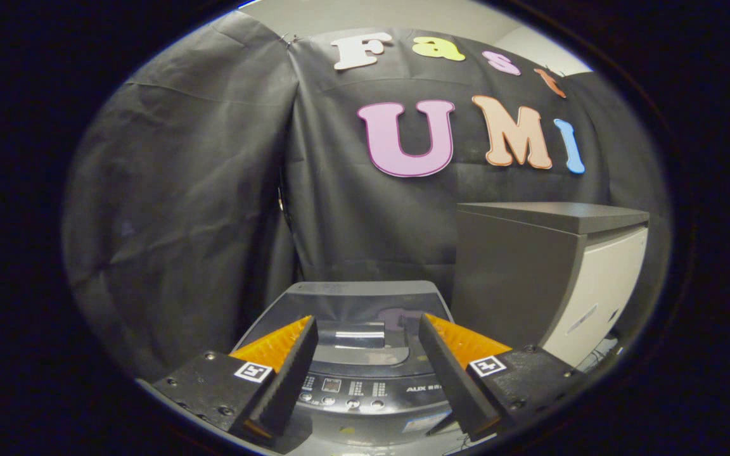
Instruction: Put the clothes into the washing machine and then close the washing machine lid.
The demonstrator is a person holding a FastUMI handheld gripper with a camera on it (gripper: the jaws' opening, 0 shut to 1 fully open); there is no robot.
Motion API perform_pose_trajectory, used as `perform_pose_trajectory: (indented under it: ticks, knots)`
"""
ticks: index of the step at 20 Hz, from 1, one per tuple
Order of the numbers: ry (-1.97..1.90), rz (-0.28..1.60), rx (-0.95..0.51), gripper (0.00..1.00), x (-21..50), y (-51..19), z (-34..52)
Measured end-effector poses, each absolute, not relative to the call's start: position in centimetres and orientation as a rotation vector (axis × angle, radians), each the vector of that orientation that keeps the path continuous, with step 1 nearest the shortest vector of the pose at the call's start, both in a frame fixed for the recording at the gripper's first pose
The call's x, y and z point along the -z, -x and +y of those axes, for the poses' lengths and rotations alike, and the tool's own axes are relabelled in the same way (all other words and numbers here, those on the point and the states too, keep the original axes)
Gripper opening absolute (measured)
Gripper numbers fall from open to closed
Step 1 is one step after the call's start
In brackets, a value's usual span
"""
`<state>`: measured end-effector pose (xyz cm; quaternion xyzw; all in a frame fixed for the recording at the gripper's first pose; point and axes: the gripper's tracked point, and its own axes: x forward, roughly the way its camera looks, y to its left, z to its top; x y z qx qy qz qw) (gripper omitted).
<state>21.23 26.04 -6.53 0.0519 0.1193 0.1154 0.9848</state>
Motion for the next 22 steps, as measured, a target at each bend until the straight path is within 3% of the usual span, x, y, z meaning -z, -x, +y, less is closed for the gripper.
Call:
perform_pose_trajectory:
  ticks: [10,19,22]
  knots:
    - [-0.122,0.303,-0.267,0.97,5.4,-15.3,24.1]
    - [-0.081,0.222,-0.335,0.97,2.9,-12.0,22.0]
    - [-0.031,0.151,-0.296,0.97,1.0,-10.6,19.4]
